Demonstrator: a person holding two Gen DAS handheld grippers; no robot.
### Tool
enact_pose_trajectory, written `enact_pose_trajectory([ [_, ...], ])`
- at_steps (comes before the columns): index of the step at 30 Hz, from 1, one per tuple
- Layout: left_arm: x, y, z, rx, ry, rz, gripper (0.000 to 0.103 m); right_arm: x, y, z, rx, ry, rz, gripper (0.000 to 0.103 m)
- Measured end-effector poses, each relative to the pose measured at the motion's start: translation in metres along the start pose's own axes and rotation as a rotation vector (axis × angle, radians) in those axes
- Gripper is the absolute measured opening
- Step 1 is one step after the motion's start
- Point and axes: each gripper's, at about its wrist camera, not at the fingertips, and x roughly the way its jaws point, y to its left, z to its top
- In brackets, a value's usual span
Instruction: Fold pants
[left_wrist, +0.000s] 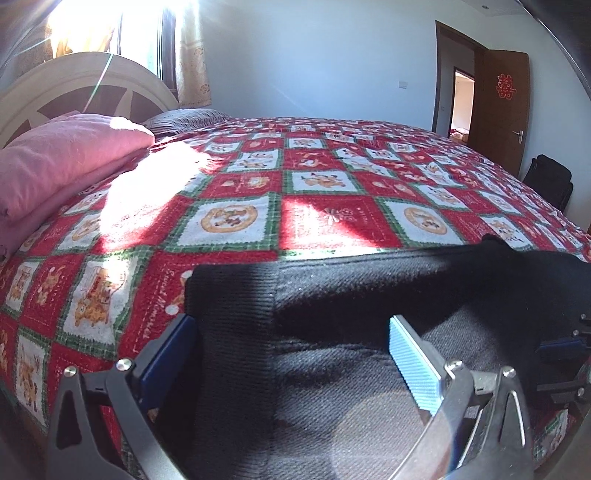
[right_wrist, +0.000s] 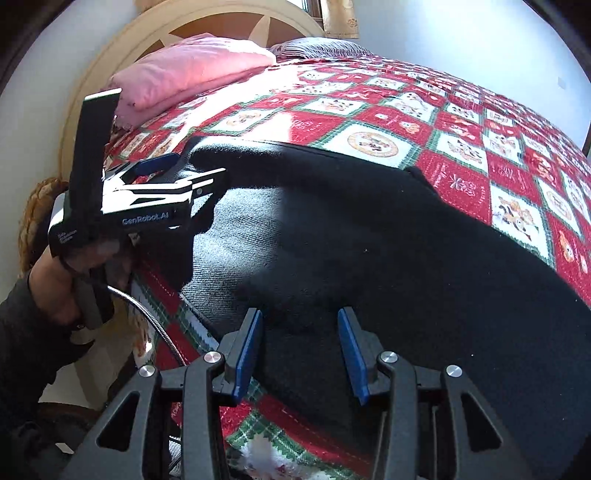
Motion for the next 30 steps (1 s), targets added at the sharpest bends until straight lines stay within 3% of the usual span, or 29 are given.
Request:
enact_pose_trajectory([
  [6, -0.009, 0.02, 0.017, -0.107, 0.032, -0.012, 0.103, -0.017, -0.013, 0.0, 0.089, -0.044, 0.037, 0.045],
  [10, 0.007, 0.031, 0.022, -0.129, 0.063, 0.029, 0.103, -0.036, -0.026, -0.007, 0.086, -0.093, -0.086, 0.045],
  [12, 0.024, 0.032, 0.022, -0.14, 0.119, 0.025, 0.103, -0.042, -0.035, -0.013, 0.09, -0.088, -0.156, 0.047],
  [15, 0.027, 0.028, 0.023, -0.124, 0.095, 0.047, 0.103, -0.041, -0.053, -0.028, 0.115, -0.049, -0.228, 0.049],
  [20, 0.025, 0.031, 0.027, -0.143, 0.107, 0.046, 0.103, -0.039, -0.058, -0.033, 0.091, -0.061, -0.194, 0.055],
  [24, 0.006, 0.029, 0.027, -0.134, 0.079, 0.093, 0.103, -0.06, -0.076, -0.034, 0.188, -0.095, -0.111, 0.055],
  [30, -0.015, 0.007, 0.028, -0.097, 0.034, 0.072, 0.103, -0.104, -0.13, -0.054, 0.299, -0.126, -0.244, 0.055],
])
